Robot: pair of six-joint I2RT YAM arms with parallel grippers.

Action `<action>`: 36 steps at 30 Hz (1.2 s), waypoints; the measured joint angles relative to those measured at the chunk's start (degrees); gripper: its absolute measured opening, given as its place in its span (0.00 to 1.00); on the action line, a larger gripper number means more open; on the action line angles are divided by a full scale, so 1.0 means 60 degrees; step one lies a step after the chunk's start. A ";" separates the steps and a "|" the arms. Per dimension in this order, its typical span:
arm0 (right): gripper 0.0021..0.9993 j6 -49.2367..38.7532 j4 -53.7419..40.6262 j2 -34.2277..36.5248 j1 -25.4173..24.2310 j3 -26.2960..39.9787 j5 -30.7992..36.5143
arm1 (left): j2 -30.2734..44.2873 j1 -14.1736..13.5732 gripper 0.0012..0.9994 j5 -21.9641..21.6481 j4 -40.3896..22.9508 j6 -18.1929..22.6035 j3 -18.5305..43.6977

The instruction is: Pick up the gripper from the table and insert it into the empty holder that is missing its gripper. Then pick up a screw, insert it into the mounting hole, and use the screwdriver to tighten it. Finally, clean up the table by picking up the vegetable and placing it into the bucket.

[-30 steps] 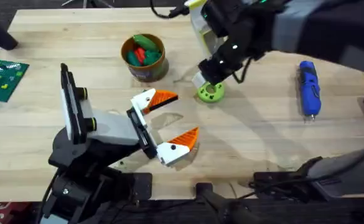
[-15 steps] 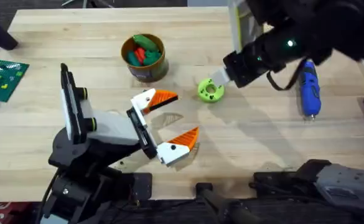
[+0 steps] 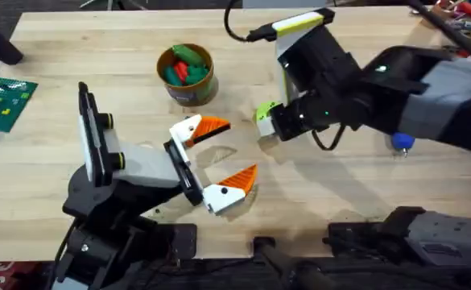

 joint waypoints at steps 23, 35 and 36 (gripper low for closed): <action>0.38 -0.0033 0.0782 0.1318 0.0057 -0.0004 0.0697 | 0.0000 0.0000 0.99 0.0001 0.0000 0.0000 0.0000; 0.37 -0.0080 0.0926 0.1397 0.0057 -0.0004 0.0673 | 0.0000 0.0000 0.99 0.0000 -0.0003 0.0000 0.0000; 0.34 -0.0098 0.0923 0.1418 0.0057 -0.0004 0.0674 | 0.0000 0.0000 0.99 0.0000 0.0000 0.0000 0.0000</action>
